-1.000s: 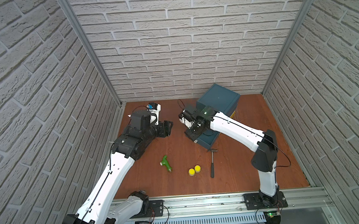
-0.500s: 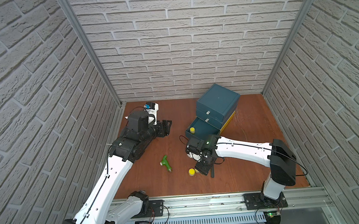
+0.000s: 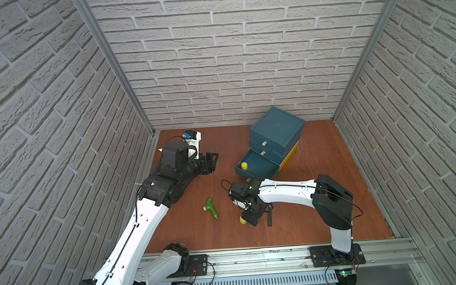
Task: Put the paint cans in the drawer according to color
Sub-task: Pick up the paint can at the center of the board.
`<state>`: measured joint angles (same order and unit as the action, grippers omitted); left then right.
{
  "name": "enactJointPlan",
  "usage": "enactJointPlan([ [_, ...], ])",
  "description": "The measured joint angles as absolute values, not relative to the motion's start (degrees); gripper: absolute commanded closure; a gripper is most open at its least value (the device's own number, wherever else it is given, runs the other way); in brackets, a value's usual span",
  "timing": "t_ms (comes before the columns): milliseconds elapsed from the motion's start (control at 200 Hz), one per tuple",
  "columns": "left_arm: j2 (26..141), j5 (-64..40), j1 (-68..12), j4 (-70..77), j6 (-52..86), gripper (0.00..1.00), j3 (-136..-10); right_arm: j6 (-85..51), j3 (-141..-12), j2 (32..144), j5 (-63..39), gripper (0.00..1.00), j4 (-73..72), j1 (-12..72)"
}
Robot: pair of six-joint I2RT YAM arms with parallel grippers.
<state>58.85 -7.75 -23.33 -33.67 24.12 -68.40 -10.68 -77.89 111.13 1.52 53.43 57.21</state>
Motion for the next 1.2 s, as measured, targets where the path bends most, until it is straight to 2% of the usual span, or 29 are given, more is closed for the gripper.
enactJointPlan([
  [270, 58.6, -7.8, -23.3, -33.7, 24.2, 0.29, -68.4, -10.5, -79.8, 112.3, 2.0, 0.51, 52.4, 57.1],
  [550, 58.6, -7.8, -23.3, -33.7, 24.2, 0.29, -68.4, -10.9, -80.2, 112.8, 2.9, 0.81, 52.2, 56.8],
  [805, 58.7, -7.9, -23.3, -33.7, 24.3, 0.29, -68.4, -11.2, -88.5, 112.0, 6.2, 0.83, 56.7, 54.5],
  [1070, 58.8, -8.0, -23.3, -33.6, 24.3, 0.29, -68.4, -11.2, -104.7, 111.2, 11.3, 0.84, 62.5, 43.8],
  [1200, 59.0, -8.0, -23.3, -33.6, 24.3, 0.29, -68.4, -11.1, -109.9, 114.3, 13.4, 0.84, 64.5, 39.4],
])
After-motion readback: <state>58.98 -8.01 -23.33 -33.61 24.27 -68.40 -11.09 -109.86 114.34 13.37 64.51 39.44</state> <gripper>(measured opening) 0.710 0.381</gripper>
